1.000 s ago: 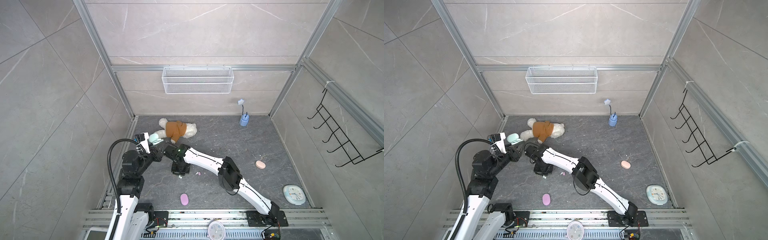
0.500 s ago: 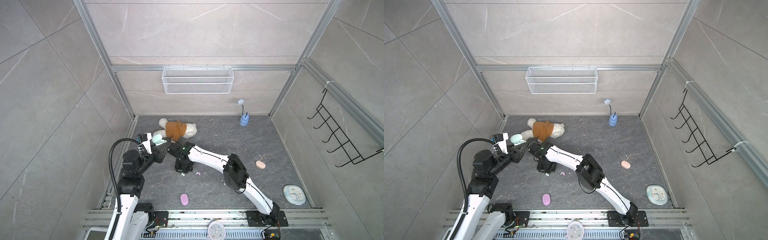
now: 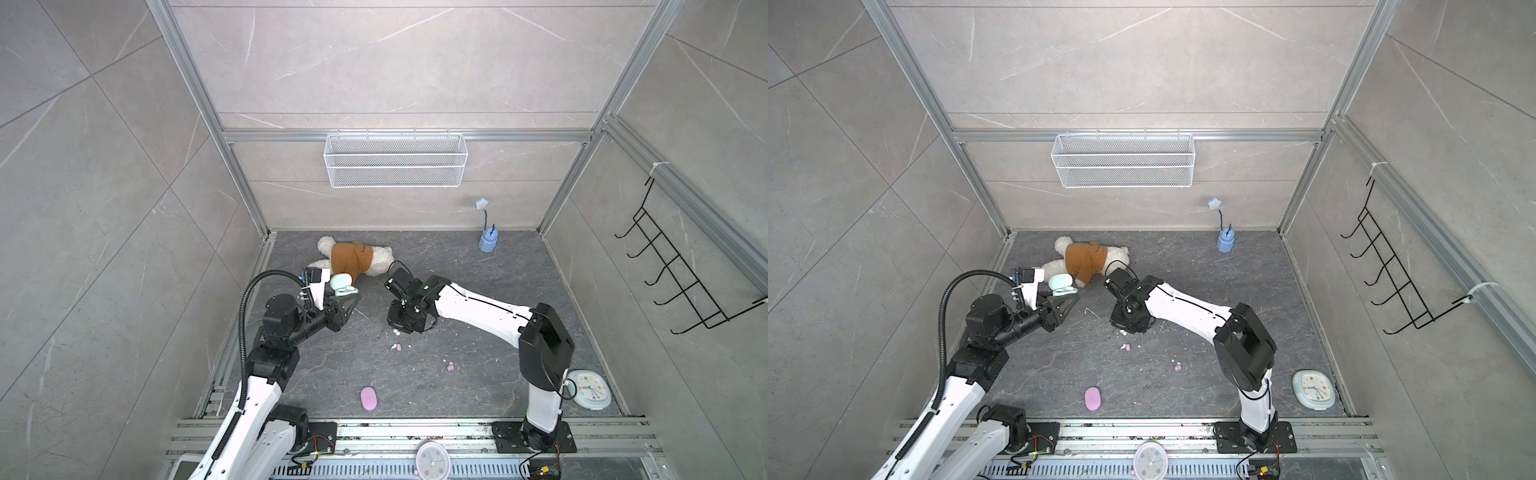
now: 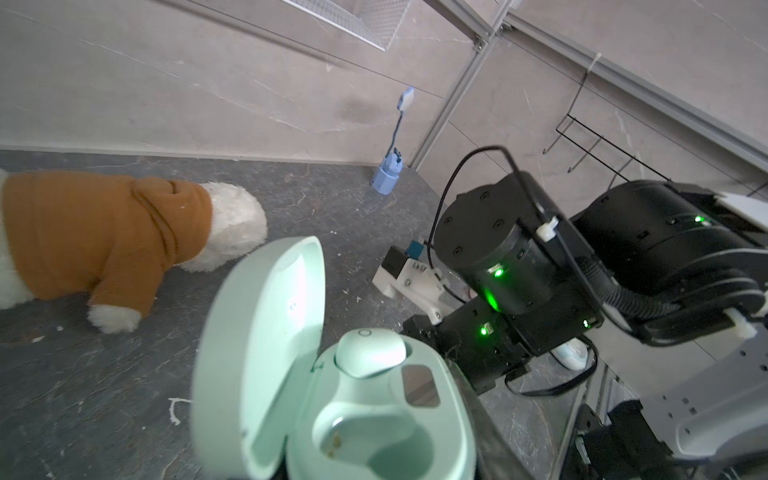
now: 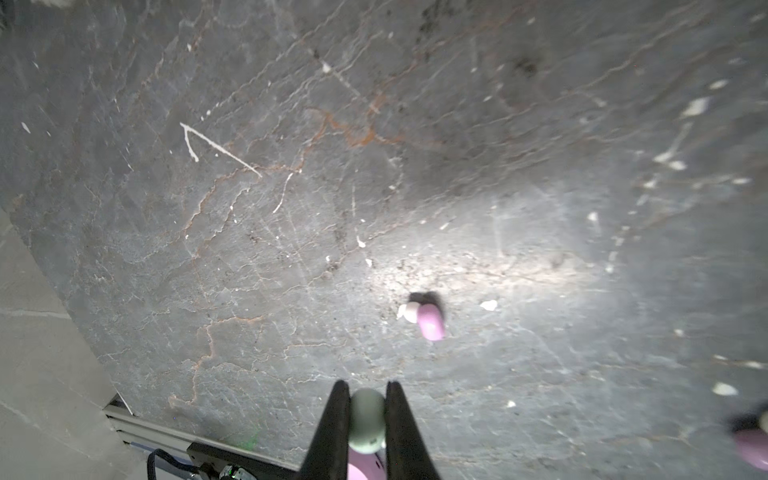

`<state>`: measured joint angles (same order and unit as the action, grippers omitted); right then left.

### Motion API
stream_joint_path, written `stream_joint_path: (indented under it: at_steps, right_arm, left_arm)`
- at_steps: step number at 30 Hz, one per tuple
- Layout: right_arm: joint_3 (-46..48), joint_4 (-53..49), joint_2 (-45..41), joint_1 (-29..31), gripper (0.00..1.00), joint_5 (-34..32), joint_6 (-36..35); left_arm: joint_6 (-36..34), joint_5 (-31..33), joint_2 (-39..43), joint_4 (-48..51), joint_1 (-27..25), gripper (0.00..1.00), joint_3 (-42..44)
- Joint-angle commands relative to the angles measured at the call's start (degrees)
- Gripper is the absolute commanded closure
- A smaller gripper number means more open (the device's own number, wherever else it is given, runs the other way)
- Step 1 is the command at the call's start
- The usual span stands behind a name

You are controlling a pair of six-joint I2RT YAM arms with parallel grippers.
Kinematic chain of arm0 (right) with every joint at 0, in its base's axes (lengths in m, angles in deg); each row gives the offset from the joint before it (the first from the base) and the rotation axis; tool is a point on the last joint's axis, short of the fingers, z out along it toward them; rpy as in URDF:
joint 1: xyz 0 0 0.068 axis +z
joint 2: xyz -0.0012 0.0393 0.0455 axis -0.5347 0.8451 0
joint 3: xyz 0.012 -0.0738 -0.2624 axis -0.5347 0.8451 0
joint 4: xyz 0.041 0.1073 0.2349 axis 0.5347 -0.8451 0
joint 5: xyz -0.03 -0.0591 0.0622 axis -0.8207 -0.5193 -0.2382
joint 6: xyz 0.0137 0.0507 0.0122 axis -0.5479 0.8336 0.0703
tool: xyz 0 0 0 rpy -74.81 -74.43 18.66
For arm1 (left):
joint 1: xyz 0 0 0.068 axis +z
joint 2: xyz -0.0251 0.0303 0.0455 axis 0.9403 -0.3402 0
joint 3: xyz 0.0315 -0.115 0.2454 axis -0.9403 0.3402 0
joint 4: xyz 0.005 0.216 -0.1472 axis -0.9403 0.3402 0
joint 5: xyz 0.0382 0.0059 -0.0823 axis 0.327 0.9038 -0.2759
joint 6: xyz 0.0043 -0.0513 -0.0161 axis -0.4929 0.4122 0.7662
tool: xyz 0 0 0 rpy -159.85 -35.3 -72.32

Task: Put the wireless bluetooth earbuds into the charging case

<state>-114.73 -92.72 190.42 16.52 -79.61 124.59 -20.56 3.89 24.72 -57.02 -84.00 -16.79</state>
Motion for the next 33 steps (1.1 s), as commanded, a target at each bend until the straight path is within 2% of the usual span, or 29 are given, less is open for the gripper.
stream_joint_path:
  at_steps: [1,7,11,16,23,33]
  right_arm:
    - [4.83,3.03,-6.8,-1.68,0.88,-0.79,0.27]
    - [7.65,1.92,-12.57,-4.39,0.88,-1.41,-2.0]
    - [6.99,1.53,-13.27,-5.2,0.88,-1.06,-3.74]
    - [6.2,1.76,-14.08,-5.7,0.88,-0.54,-4.82]
    - [8.3,0.12,-21.76,-7.36,0.88,-1.39,-6.47]
    - [9.38,-3.28,-35.11,-10.69,0.87,0.16,-11.61]
  left_arm:
    - [-2.31,-1.81,-1.22,-3.73,-1.43,0.76,-2.06]
    - [-4.05,-3.16,-3.57,0.2,-3.65,0.76,-7.27]
    - [-8.82,0.34,-3.76,9.38,-8.3,0.76,-13.38]
    - [-9.17,2.19,-3.47,11.23,-12.3,0.75,-14.77]
    - [-8.38,1.77,-6.2,2.51,-18.7,0.75,-11.27]
    - [-4.93,-4.67,-16.21,-19.59,-23.55,0.75,-7.68]
